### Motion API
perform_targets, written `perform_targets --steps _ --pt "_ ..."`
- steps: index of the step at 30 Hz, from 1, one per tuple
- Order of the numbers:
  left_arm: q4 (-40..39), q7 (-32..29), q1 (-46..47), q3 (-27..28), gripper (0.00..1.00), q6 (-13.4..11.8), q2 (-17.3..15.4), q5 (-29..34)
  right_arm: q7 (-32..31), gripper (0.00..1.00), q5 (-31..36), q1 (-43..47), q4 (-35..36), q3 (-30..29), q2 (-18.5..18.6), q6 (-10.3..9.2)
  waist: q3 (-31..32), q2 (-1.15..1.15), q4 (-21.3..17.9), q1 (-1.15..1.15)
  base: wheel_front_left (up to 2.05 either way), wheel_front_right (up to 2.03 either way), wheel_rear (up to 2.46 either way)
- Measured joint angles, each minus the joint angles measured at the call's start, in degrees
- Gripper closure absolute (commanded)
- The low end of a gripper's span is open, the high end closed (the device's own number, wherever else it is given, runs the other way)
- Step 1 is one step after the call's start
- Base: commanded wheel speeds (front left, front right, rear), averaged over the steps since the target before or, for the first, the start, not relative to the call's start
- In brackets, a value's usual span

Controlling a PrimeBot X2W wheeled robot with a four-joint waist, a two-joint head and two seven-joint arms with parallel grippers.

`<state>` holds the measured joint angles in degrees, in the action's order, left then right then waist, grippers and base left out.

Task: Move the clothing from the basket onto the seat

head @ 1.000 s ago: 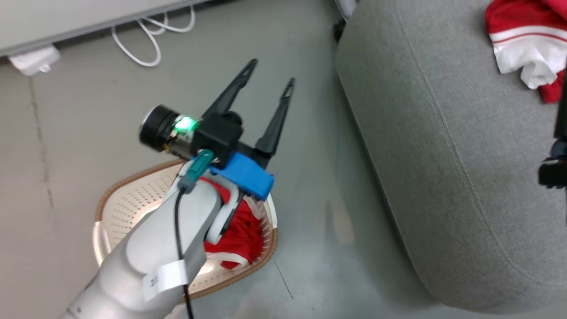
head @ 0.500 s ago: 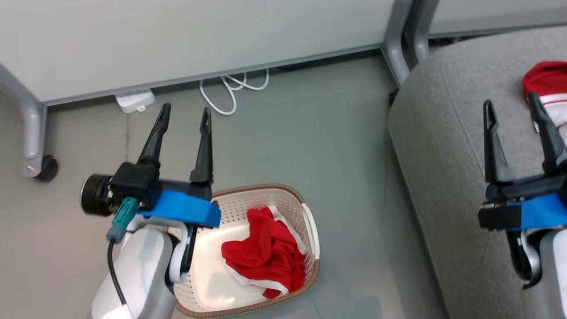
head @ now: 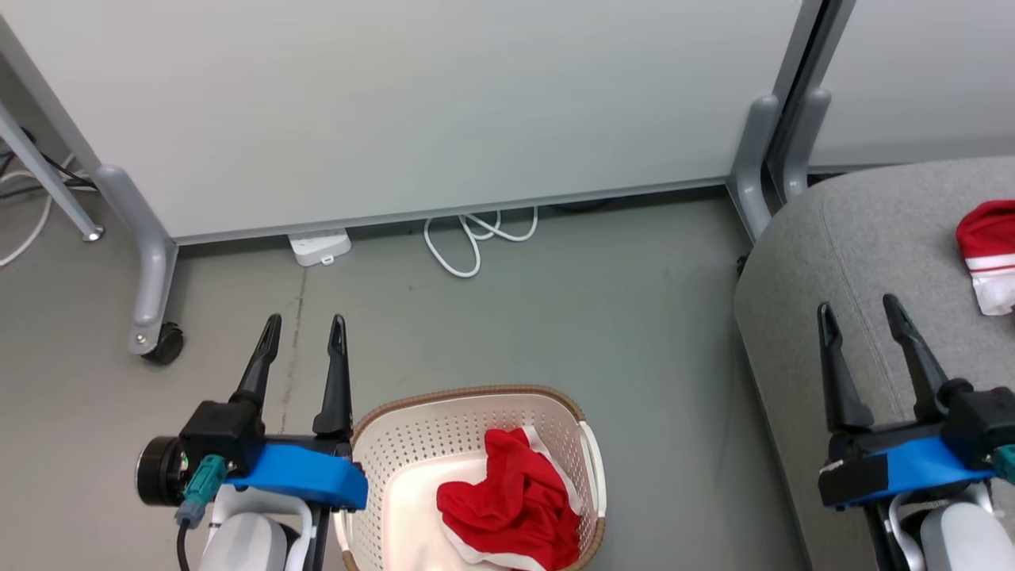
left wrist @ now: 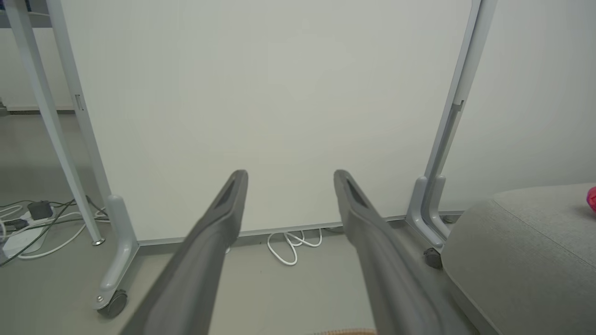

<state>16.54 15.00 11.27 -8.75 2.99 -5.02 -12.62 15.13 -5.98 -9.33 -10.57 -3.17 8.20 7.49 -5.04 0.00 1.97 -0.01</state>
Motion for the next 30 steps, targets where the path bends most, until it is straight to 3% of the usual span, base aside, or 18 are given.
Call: perform_targets --steps 14,30 --pt "0.2 0.0 -3.7 5.0 0.0 2.6 1.9 2.5 0.0 0.0 -0.5 5.7 -1.4 -0.5 -3.4 0.0 3.2 0.0 2.8 0.0 0.0 0.0 0.0" --pt "0.1 0.0 -5.0 5.3 0.0 2.9 2.1 1.6 0.0 0.0 -0.8 7.3 -2.7 -0.9 -4.4 0.0 3.7 0.0 4.1 0.01 0.0 0.0 0.0"
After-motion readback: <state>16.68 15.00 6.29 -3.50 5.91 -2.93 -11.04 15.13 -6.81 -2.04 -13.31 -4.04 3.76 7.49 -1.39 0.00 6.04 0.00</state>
